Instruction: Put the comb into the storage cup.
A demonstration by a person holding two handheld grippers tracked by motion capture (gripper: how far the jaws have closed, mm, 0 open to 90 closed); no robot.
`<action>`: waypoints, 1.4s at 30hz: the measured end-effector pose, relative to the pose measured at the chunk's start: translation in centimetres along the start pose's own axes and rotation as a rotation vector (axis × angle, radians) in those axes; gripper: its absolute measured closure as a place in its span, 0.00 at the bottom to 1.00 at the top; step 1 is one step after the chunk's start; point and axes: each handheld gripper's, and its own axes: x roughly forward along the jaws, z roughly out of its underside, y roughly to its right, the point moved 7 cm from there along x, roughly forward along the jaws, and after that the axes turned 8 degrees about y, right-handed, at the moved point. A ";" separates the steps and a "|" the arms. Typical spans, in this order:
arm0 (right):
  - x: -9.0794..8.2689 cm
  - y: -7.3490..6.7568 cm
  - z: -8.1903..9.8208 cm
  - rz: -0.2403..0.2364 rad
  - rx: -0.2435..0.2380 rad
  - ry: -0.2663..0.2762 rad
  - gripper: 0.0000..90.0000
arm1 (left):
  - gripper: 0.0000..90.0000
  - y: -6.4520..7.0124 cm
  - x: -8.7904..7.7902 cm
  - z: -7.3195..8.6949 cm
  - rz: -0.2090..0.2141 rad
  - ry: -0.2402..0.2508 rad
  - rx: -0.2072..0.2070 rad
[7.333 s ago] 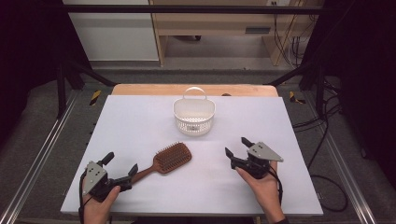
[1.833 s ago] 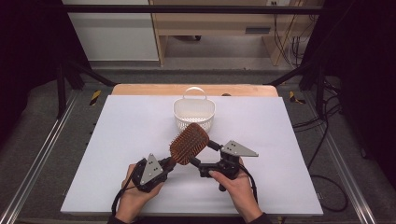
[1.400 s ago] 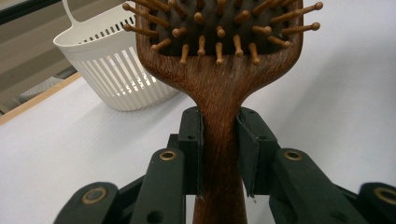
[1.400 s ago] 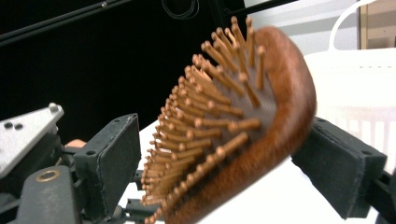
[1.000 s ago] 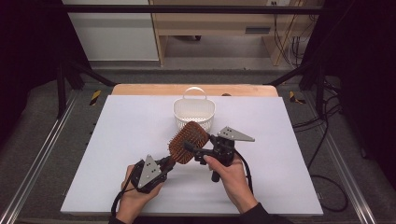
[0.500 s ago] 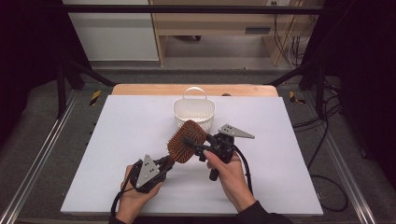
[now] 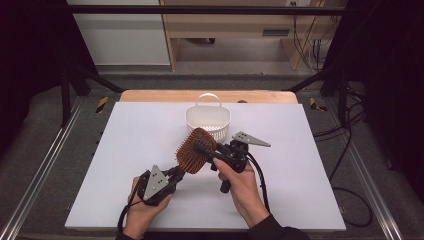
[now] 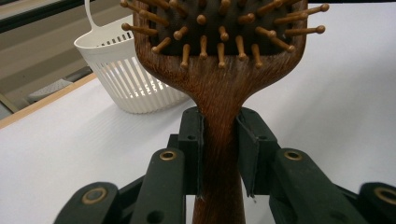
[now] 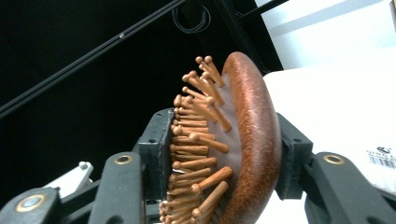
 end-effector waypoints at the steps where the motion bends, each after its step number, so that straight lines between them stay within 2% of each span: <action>1: 0.0 -0.2 0.0 -0.001 -0.003 0.001 0.57 | 0.80 0.0 0.0 0.0 -0.002 0.002 -0.004; 4: 0.2 -0.8 -0.2 0.005 -0.037 -0.005 0.58 | 0.80 -0.1 0.0 0.0 0.000 0.011 -0.019; 6: 0.3 -1.0 -0.4 0.005 -0.044 -0.003 0.58 | 0.80 -0.2 0.0 -0.1 0.003 0.024 -0.038; 11: 0.8 -1.5 -0.9 0.007 -0.060 -0.005 0.59 | 0.77 -0.7 -0.1 -0.2 -0.004 0.066 -0.117; 12: 0.9 -1.5 -1.1 0.012 -0.072 -0.001 0.59 | 0.74 -0.9 -0.2 -0.2 -0.010 0.074 -0.132; 13: 1.0 -1.5 -1.7 0.027 -0.086 0.009 0.59 | 0.66 -1.1 -0.2 -0.2 -0.020 0.079 -0.139; 14: 1.0 -1.5 -1.7 0.027 -0.086 0.009 0.59 | 0.66 -1.3 -0.3 -0.2 -0.026 0.084 -0.143; 16: 0.9 -1.4 -2.6 0.029 -0.078 0.033 0.59 | 0.57 -1.5 -0.4 -0.3 -0.045 0.095 -0.148; 17: 0.9 -1.4 -3.6 0.042 -0.102 0.049 0.59 | 0.48 -1.7 -0.6 -0.4 -0.055 0.106 -0.151; 18: 0.9 -1.4 -3.6 0.042 -0.102 0.049 0.59 | 0.48 -1.8 -0.7 -0.4 -0.066 0.117 -0.155; 20: 0.8 -1.4 -4.4 0.056 -0.131 0.061 0.59 | 0.39 -2.2 -1.0 -0.5 -0.100 0.125 -0.161; 26: 0.9 -1.3 -5.7 0.057 -0.123 0.076 0.59 | 0.23 -3.3 -2.6 -0.6 -0.170 0.182 -0.205; 30: 1.2 -1.4 -6.2 0.057 -0.118 0.082 0.58 | 0.12 -3.9 -4.1 -0.3 -0.224 0.201 -0.233; 31: 1.2 -1.3 -6.4 0.056 -0.113 0.089 0.58 | 0.10 -4.1 -4.3 -0.1 -0.235 0.198 -0.228; 33: 1.3 -1.3 -6.8 0.055 -0.100 0.099 0.58 | 0.08 -4.6 -4.6 0.3 -0.254 0.193 -0.231; 35: 1.5 -1.2 -7.1 0.059 -0.106 0.107 0.58 | 0.06 -5.1 -4.6 0.7 -0.265 0.196 -0.257; 42: 2.3 -0.5 -8.4 0.077 -0.086 0.136 0.58 | 0.05 -6.5 -5.0 2.1 -0.304 0.190 -0.307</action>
